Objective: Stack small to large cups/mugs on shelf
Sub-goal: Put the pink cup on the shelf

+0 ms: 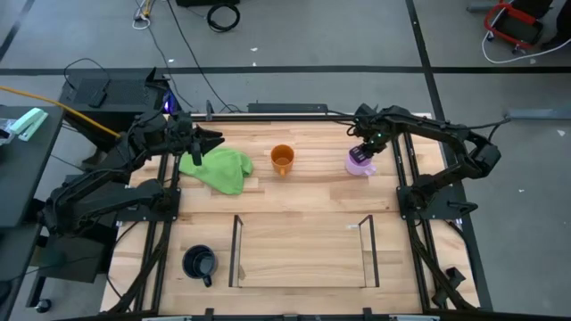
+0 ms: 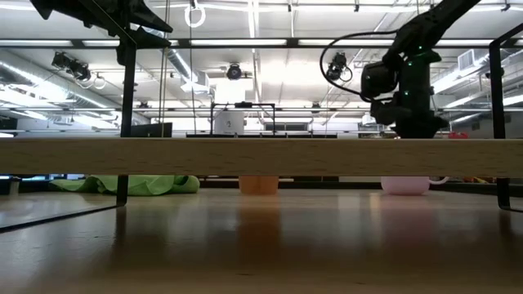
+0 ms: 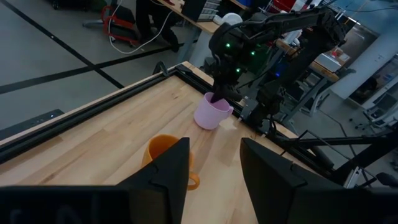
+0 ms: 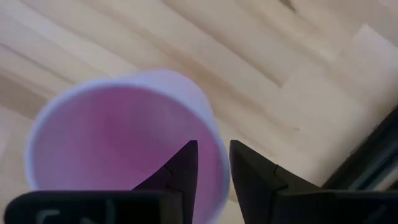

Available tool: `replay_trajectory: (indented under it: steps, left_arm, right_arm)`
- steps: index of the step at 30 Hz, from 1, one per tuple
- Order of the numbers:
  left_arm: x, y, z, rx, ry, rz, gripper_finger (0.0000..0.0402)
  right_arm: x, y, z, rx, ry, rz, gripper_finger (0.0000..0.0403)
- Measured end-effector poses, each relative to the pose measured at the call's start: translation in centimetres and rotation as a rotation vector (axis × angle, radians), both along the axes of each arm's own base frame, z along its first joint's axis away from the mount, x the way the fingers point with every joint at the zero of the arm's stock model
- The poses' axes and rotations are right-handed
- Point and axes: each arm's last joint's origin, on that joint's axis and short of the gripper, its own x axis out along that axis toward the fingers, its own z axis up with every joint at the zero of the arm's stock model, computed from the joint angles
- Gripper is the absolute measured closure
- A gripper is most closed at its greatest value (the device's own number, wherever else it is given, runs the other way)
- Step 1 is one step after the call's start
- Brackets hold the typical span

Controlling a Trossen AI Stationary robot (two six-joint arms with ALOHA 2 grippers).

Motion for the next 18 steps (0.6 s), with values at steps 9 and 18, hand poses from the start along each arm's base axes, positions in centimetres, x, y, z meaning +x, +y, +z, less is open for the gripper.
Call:
replay_trajectory:
  steps: [9, 18]
  left_arm:
    - [0.00, 0.00, 0.00, -0.006, -0.002, 0.001, 0.0257]
    - [0.00, 0.00, 0.00, -0.010, -0.003, 0.002, 0.0259]
  right_arm:
    - [0.38, -0.37, 0.06, -0.035, -0.042, -0.010, 0.0302]
    - [0.49, -0.47, 0.09, -0.043, -0.056, -0.031, 0.0343]
